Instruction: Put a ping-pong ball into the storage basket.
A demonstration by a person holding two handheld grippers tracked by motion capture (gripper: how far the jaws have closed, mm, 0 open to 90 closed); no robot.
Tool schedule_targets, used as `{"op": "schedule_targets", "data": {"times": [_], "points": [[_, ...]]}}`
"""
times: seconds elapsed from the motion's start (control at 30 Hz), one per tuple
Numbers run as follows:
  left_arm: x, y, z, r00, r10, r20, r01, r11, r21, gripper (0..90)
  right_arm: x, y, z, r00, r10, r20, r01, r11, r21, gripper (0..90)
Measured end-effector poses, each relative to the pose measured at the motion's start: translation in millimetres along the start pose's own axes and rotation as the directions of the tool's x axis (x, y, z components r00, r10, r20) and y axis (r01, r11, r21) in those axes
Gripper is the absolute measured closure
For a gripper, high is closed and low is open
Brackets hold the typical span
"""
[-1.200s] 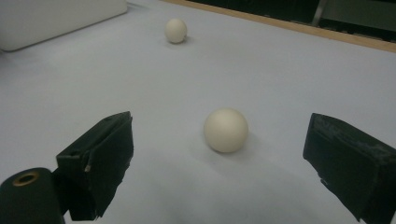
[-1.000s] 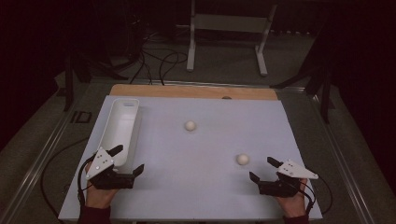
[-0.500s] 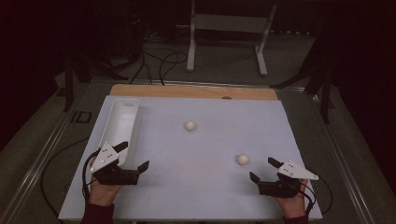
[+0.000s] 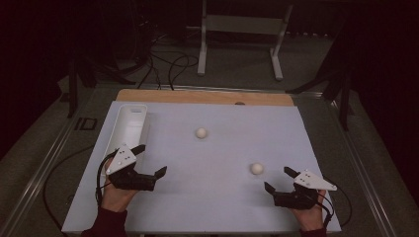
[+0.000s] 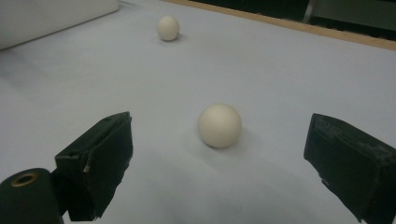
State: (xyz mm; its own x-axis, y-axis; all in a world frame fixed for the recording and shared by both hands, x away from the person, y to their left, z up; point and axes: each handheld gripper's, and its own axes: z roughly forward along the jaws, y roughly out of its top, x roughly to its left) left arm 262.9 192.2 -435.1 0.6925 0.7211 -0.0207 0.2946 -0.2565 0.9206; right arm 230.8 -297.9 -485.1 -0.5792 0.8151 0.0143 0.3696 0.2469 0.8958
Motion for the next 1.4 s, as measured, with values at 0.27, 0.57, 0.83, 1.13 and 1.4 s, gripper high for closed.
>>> {"op": "schedule_targets", "data": {"times": [0.27, 0.57, 0.83, 1.13, 1.4], "points": [[-1.9, 6.7, 11.7, 0.9998, 0.006, 0.017, -0.006, 0.9999, 0.010, 0.0, -0.1, -0.1, 0.3, 1.0000, -0.003, 0.000, 0.003, 1.000, 0.003, 7.9], [-3.2, 16.2, 26.6, 0.9989, 0.020, 0.041, -0.021, 0.9994, 0.028, 0.0, 0.7, -0.4, 1.1, 1.0000, -0.010, 0.001, 0.010, 1.000, 0.007, 7.9], [-8.9, 27.2, 44.2, 0.9955, 0.047, 0.082, -0.051, 0.9974, 0.050, 0.0, 1.3, -0.3, 1.0, 0.9999, -0.010, 0.003, 0.010, 1.000, 0.007, 7.9], [-14.9, 35.4, 65.1, 0.9872, 0.065, 0.146, -0.076, 0.9944, 0.074, 0.0, 1.1, -0.7, 2.2, 1.0000, -0.007, 0.001, 0.006, 1.000, 0.005, 7.9], [-19.0, 35.9, 81.8, 0.9794, 0.078, 0.186, -0.096, 0.9913, 0.090, 0.0, 2.1, -1.1, 3.3, 0.9998, -0.017, 0.012, 0.017, 1.000, 0.015, 7.9]]}}
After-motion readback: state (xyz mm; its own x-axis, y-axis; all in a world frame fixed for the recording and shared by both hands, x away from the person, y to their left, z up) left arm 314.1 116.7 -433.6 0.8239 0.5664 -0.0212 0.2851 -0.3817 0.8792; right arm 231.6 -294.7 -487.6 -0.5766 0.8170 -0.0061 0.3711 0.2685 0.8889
